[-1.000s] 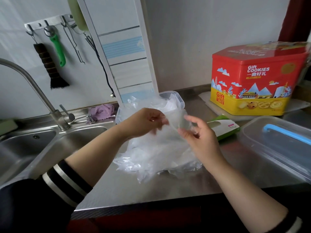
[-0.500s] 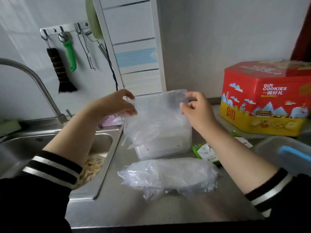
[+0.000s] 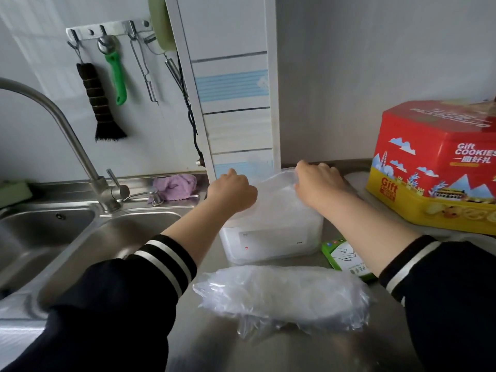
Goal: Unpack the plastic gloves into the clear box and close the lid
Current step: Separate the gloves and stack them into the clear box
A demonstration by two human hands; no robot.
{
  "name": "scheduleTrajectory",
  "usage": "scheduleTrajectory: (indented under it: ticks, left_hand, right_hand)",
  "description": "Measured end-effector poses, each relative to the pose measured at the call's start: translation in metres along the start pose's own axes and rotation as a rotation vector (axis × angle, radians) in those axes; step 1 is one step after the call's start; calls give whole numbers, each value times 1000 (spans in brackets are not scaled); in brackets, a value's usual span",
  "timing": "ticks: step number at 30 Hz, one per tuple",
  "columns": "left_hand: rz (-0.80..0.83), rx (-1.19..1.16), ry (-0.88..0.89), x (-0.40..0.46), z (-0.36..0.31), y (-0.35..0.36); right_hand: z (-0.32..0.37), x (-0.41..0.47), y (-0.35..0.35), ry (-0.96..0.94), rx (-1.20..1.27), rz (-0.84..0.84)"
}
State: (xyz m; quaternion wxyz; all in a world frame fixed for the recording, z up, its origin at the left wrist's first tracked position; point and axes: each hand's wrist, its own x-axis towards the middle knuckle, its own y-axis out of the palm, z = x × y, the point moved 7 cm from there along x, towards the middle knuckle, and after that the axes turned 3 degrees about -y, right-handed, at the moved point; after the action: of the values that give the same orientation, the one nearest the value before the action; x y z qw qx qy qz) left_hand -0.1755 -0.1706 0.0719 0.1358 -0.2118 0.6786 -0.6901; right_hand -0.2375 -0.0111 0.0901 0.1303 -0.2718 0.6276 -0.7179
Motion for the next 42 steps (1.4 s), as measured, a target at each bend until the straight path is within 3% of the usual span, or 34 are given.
scheduleTrajectory:
  ticks: [3,6,10,12,14,18,21,30,33,38,40,42]
  left_hand:
    - [84,121,76,-3,-5,5]
    - [109,87,97,-11,-7,-4]
    - [-5,66,149,-22,-6,-31]
    - [-118,90,195,-32,-8,-46]
    - [-124,108,251,-41,-15,-51]
    - [214,208,217,-33,-20,-21]
    - [396,296,181,-19,-17,6]
    - [565,292,232,-6,-10,47]
    - [491,283,243,-7,-12,39]
    - [212,329,211,-16,-1,-12]
    - [8,323,227,-29,-3,-35]
    - [-168,142,271,-49,-12,-52]
  right_hand:
    - [-2,11,9,7,-38,9]
    - [-7,12,-1,49,-20,-28]
    - [-1,6,-39,-29,41,-157]
    - [10,3,-44,-138,118,-47]
    - [22,1,-34,-239,99,191]
    - [35,3,3,-298,-89,545]
    - [39,10,30,-298,-160,635]
    - [36,4,60,-309,-203,776]
    - [37,6,58,-318,-166,755]
    - [29,17,38,-229,97,603]
    - [25,17,17,-239,221,417]
    - [21,5,-10,-277,341,158]
